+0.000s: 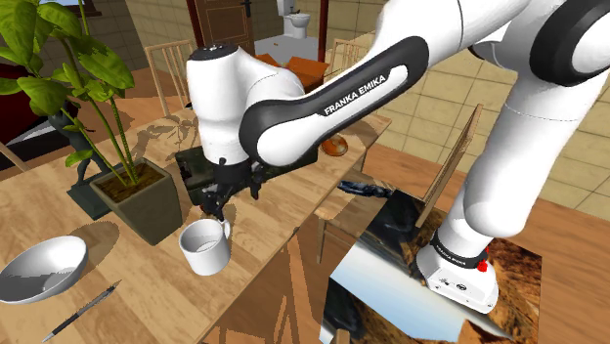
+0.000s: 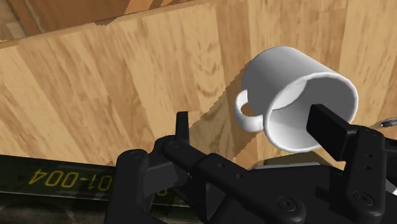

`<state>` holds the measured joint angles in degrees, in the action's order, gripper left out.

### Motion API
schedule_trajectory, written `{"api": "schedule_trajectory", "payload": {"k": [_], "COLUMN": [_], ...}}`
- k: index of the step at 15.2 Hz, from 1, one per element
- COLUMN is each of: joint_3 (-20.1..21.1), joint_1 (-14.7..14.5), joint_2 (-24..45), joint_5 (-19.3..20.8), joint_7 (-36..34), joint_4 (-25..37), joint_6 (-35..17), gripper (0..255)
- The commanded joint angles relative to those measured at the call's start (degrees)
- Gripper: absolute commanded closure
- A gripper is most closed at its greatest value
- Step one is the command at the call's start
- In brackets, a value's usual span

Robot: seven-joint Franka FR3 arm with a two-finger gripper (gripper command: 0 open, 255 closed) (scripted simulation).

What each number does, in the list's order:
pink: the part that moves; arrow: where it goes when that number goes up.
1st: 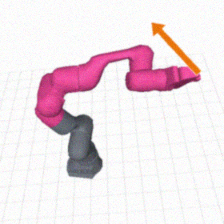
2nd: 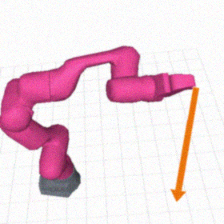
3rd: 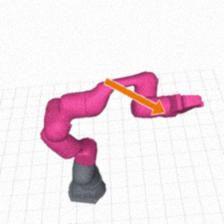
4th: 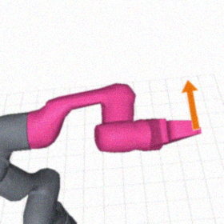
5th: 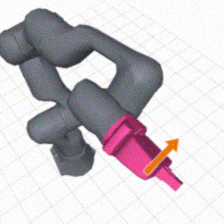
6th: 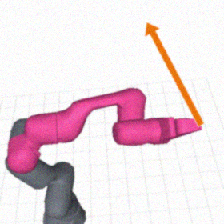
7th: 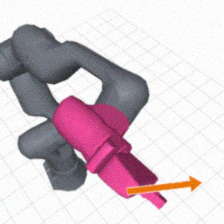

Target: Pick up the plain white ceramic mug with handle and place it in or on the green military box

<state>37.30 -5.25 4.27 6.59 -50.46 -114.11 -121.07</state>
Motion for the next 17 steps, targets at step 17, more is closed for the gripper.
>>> {"api": "schedule_trajectory", "payload": {"k": [17], "joint_3": [-0.6], "joint_1": [-13.7], "joint_2": [32.1], "joint_5": [23.5], "joint_7": [-18.7], "joint_4": [28.4], "joint_6": [5.2], "gripper": [0]}}
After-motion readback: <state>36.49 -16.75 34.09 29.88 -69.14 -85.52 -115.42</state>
